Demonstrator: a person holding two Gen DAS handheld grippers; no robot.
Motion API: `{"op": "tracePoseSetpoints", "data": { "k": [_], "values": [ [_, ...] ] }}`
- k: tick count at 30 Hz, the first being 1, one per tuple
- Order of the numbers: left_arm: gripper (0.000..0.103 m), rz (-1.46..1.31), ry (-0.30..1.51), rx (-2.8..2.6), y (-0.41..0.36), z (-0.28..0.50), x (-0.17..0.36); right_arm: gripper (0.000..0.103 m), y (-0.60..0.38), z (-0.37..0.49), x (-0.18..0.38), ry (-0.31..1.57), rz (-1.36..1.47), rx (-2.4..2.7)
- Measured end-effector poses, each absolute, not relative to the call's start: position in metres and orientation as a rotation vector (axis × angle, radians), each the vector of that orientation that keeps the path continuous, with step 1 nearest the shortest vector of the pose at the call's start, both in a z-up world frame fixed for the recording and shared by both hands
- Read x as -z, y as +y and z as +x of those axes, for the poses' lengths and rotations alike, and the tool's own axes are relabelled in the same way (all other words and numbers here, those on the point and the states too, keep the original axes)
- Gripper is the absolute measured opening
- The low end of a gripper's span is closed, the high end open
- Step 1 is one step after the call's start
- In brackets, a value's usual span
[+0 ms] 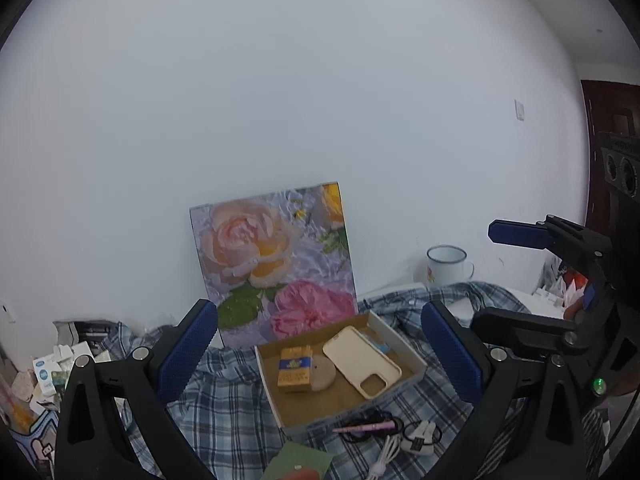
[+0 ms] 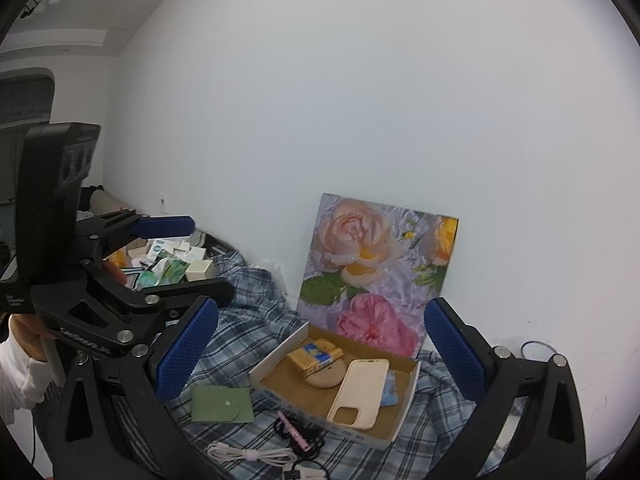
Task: Organize soft objects
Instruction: 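Withdraw both tools up and back from the box, then grasp the green felt pouch with the left tool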
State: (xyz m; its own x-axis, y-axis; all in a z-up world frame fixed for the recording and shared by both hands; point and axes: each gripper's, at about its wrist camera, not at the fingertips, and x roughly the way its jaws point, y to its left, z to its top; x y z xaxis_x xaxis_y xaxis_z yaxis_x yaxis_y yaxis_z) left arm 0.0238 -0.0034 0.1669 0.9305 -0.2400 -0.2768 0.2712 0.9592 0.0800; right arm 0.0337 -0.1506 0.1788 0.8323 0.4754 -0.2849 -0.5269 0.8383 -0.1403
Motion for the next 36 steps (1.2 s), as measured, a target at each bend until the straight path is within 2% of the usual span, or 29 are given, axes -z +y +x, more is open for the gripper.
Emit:
{"op": "tracePoseSetpoints", "data": {
  "k": [19,36],
  "values": [
    [0.103,0.126,0.459,0.273,-0.004,0.059,-0.080,0.103,-0.155,0.056,-0.094,0.401,-0.205,-0.580],
    [0.103,0.148,0.613,0.259,-0.006,0.097,-0.025,0.103,-0.164,0.084,-0.045,0.549,-0.157,-0.624]
  ]
}}
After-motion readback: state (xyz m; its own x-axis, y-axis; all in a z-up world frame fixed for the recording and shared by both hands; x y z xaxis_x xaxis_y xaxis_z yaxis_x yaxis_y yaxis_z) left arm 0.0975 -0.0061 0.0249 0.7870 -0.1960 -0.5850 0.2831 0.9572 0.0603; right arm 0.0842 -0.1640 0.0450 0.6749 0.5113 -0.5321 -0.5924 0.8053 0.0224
